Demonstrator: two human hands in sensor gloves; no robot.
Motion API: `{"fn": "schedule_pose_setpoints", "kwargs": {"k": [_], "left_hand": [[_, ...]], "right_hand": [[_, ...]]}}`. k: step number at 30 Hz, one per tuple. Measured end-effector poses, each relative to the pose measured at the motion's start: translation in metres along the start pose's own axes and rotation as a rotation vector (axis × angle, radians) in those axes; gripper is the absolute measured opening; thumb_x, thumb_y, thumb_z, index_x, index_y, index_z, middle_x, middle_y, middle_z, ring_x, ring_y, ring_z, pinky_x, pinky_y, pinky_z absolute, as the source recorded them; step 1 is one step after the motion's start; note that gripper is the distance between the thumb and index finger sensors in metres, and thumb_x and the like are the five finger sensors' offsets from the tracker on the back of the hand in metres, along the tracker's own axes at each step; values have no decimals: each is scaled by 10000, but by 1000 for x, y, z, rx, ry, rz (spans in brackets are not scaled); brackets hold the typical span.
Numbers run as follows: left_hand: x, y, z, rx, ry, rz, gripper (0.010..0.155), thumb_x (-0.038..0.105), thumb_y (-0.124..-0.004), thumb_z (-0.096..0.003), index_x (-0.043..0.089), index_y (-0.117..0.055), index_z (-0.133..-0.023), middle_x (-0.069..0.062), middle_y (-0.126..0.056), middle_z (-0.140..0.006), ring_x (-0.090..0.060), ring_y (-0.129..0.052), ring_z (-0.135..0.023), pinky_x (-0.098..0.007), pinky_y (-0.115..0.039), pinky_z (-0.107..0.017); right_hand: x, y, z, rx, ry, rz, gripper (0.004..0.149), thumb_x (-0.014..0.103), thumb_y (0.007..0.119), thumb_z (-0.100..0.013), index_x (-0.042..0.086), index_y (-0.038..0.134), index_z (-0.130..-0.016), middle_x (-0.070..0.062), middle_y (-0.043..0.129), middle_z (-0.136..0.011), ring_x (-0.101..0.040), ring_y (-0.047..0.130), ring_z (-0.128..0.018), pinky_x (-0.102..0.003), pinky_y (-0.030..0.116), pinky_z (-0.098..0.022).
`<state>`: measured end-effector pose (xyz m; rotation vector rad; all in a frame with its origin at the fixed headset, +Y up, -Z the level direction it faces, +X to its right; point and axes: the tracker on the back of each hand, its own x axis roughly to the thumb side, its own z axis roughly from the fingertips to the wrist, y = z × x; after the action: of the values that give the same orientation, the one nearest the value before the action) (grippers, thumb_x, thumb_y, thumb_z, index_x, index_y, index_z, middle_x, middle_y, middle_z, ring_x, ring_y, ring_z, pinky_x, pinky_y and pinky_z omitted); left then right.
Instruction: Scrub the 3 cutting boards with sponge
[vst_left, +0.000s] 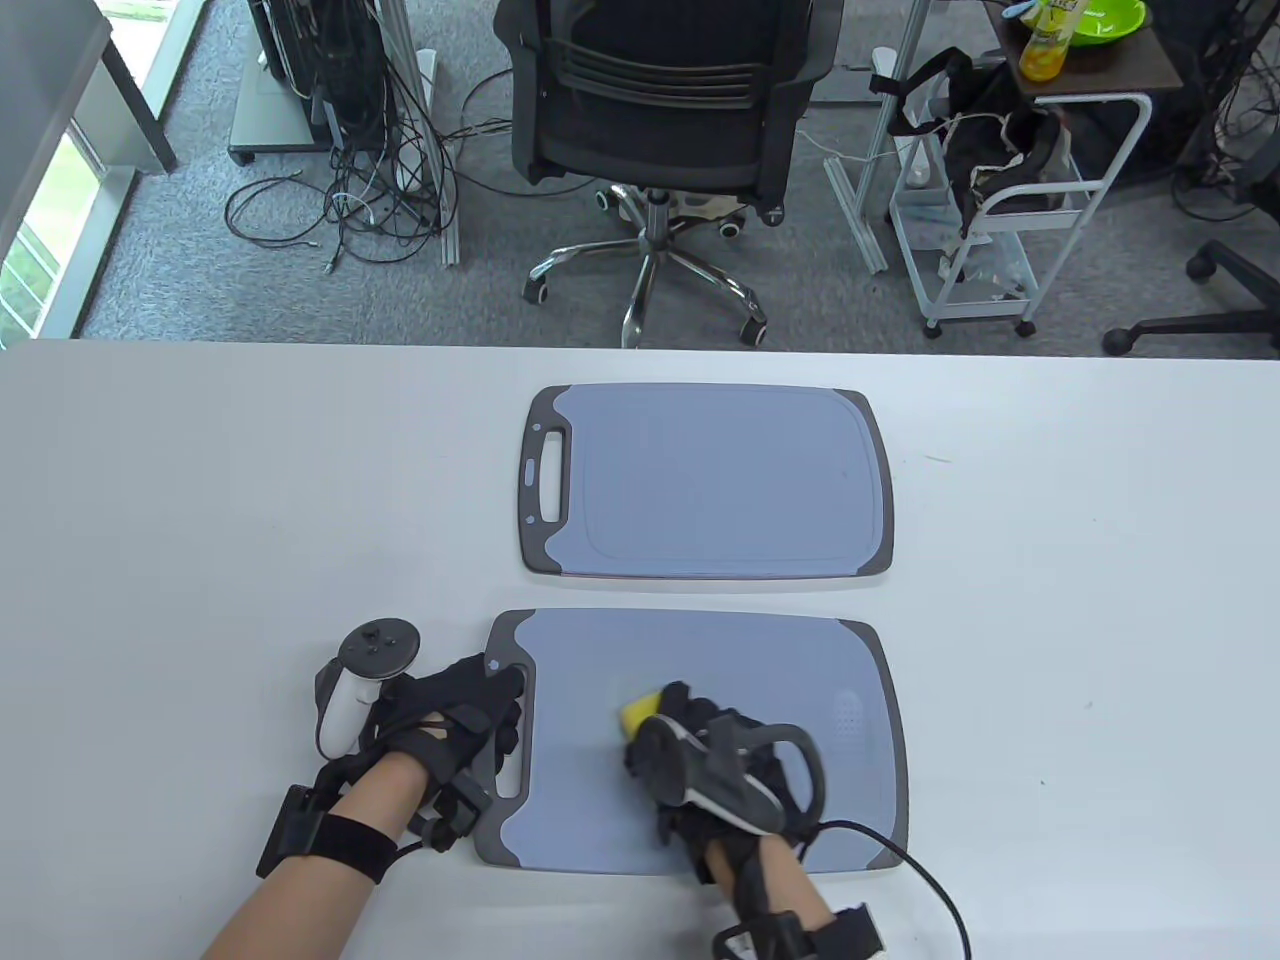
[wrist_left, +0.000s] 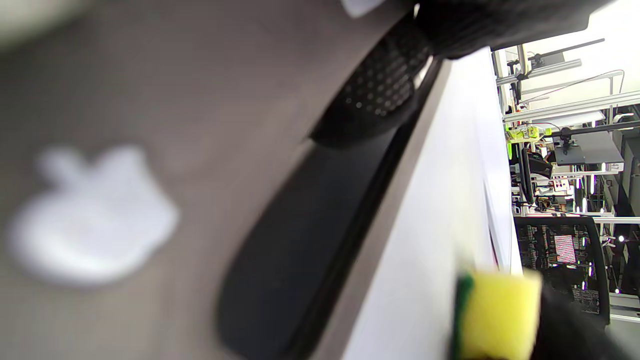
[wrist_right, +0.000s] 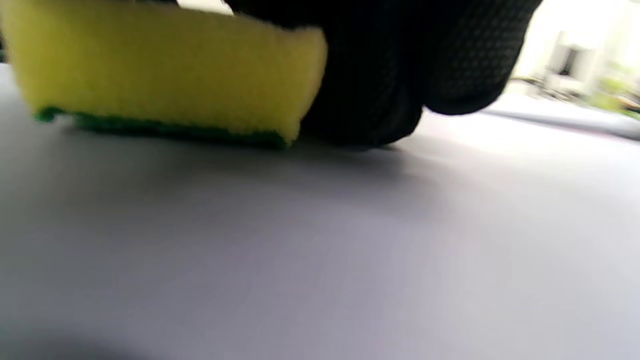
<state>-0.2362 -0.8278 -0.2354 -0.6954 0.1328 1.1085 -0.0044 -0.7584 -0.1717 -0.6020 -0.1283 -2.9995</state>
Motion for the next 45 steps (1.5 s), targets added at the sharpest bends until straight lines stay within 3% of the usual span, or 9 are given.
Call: {"fn": "schedule_pose_setpoints", "kwargs": {"k": [3, 6, 14, 18, 22, 28, 32, 41, 45], "left_hand": [[0, 0, 0, -12, -2, 10, 537, 554, -751, -588, 156, -719, -947, 68, -931, -702, -26, -1068, -452, -243, -1019, -323], [0, 0, 0, -10, -2, 10, 538, 554, -751, -587, 155, -720, -946, 77, -934, -697, -25, -1067, -445, -244, -1019, -322], [0, 0, 0, -4, 0, 5, 536, 558, -750, -587, 158, -723, -944, 72, -933, -698, -21, -1068, -443, -240, -1019, -318], [0, 0, 0, 2, 0, 0, 537, 562, -747, -586, 161, -724, -942, 77, -932, -696, -16, -1067, -440, -236, -1018, -315], [0, 0, 0, 3, 0, 0, 538, 562, -747, -586, 160, -723, -943, 84, -934, -693, -17, -1067, -440, -236, -1018, -315], [-1, 0, 0, -8, 1, 14, 537, 558, -751, -586, 160, -721, -946, 79, -934, -698, -23, -1068, -447, -241, -1017, -321], [-1, 0, -1, -5, 0, 14, 538, 552, -756, -585, 155, -723, -945, 73, -936, -697, -33, -1069, -443, -246, -1018, -320], [0, -3, 2, 53, 7, -23, 527, 567, -752, -591, 165, -736, -933, 92, -940, -676, -10, -1066, -417, -225, -1016, -296], [4, -10, 5, 119, 14, -56, 517, 580, -742, -597, 173, -747, -915, 107, -938, -644, 12, -1052, -378, -202, -1008, -263]], "right_hand": [[60, -8, -6, -33, -184, 27, 741, 603, 675, -483, 98, 637, -1024, -91, 844, -757, -234, 920, -569, -448, 797, -485], [54, -8, -7, -27, -165, 73, 736, 619, 667, -480, 126, 635, -1026, -60, 846, -763, -219, 922, -574, -437, 800, -489], [-152, 28, 57, 79, 481, 15, 726, 579, 677, -485, 93, 646, -1023, -98, 856, -764, -250, 923, -559, -461, 791, -475], [-196, 36, 83, 99, 639, -70, 732, 564, 708, -487, 66, 650, -1020, -121, 852, -754, -269, 919, -549, -473, 783, -465], [-146, 27, 53, 74, 428, -65, 738, 572, 690, -494, 45, 651, -1009, -119, 859, -743, -256, 927, -544, -460, 795, -461], [26, -1, 5, -4, -92, 19, 746, 594, 681, -486, 74, 637, -1019, -103, 845, -744, -235, 919, -557, -449, 796, -477], [53, -4, 0, -50, -167, 72, 740, 612, 668, -474, 109, 646, -1016, -66, 853, -737, -215, 925, -552, -437, 806, -473], [-148, 29, 64, 75, 482, 7, 727, 578, 676, -485, 95, 641, -1027, -95, 851, -764, -248, 921, -555, -461, 791, -472], [-201, 38, 87, 106, 698, -62, 729, 564, 711, -482, 73, 653, -1018, -111, 851, -747, -268, 918, -544, -476, 782, -462]]}}
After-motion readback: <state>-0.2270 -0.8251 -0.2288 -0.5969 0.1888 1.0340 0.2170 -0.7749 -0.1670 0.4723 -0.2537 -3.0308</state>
